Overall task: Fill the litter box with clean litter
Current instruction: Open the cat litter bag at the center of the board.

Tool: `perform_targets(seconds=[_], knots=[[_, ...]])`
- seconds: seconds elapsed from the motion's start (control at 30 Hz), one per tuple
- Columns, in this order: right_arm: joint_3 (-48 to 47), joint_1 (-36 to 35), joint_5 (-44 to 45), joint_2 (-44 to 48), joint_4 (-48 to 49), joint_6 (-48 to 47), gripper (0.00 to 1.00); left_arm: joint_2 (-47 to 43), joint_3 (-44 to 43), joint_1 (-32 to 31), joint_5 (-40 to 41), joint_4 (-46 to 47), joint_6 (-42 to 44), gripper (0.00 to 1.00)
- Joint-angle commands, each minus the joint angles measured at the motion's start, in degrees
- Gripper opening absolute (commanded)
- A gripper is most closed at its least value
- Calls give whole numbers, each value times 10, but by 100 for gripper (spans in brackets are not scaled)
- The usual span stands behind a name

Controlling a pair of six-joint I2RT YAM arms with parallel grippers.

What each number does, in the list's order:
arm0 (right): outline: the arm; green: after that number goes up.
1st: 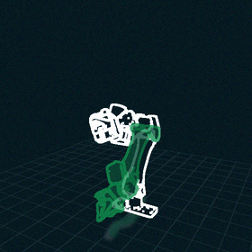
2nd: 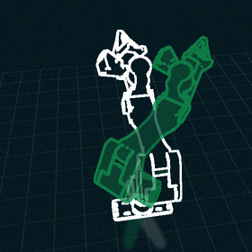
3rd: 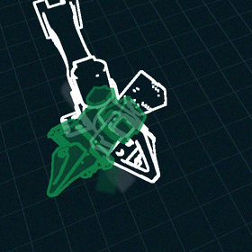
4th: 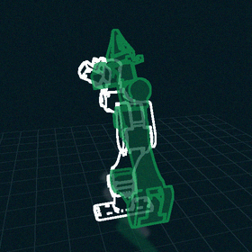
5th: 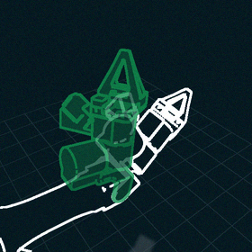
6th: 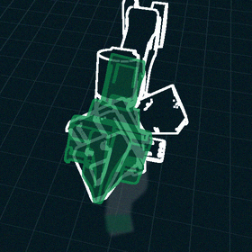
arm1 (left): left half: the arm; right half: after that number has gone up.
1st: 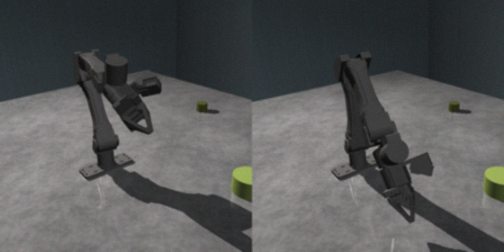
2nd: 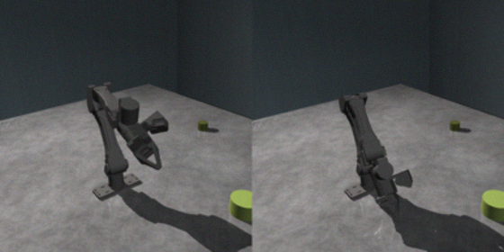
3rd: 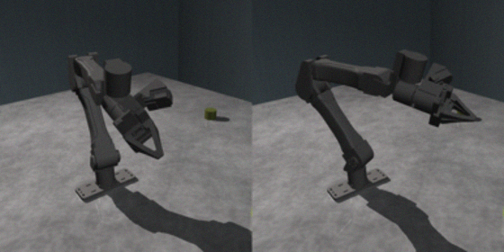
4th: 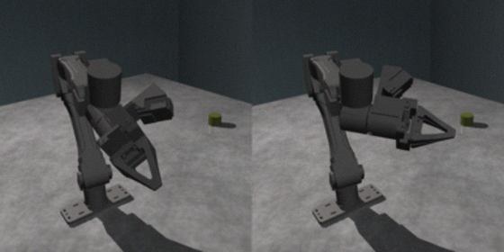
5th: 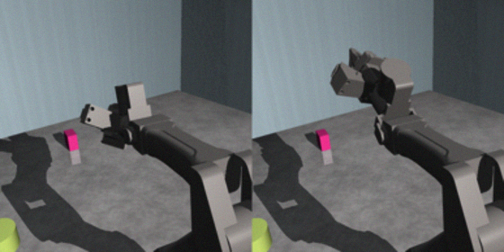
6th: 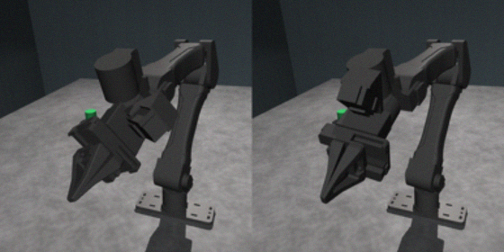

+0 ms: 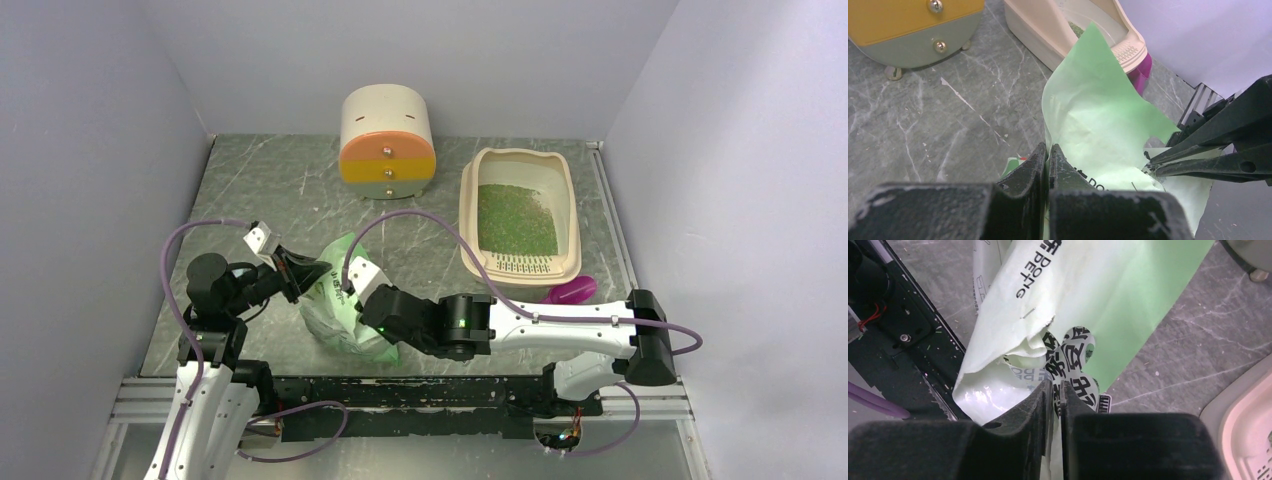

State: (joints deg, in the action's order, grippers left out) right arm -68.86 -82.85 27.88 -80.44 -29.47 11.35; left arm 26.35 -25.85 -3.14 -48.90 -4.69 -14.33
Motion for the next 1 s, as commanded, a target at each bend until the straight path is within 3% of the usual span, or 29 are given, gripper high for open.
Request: perform_targets(seconds=[0.0,0.17,0.33,0.6,0.87,0.97], knots=[[9,3,-12,1,41,15,23,-12,-14,-6,-28,36,-7,5],[33,3,-79,22,78,14,47,-11,-14,-6,-29,37,-7,5],[34,3,-89,15,69,-3,56,-11,-14,-6,-28,37,-8,5],[23,3,50,-12,42,-25,56,-10,-14,-6,-29,38,-9,5],[41,3,107,16,93,-7,40,-8,-13,-6,-29,42,-9,5],[47,3,106,20,111,13,38,-7,-12,-6,-29,42,-9,5]])
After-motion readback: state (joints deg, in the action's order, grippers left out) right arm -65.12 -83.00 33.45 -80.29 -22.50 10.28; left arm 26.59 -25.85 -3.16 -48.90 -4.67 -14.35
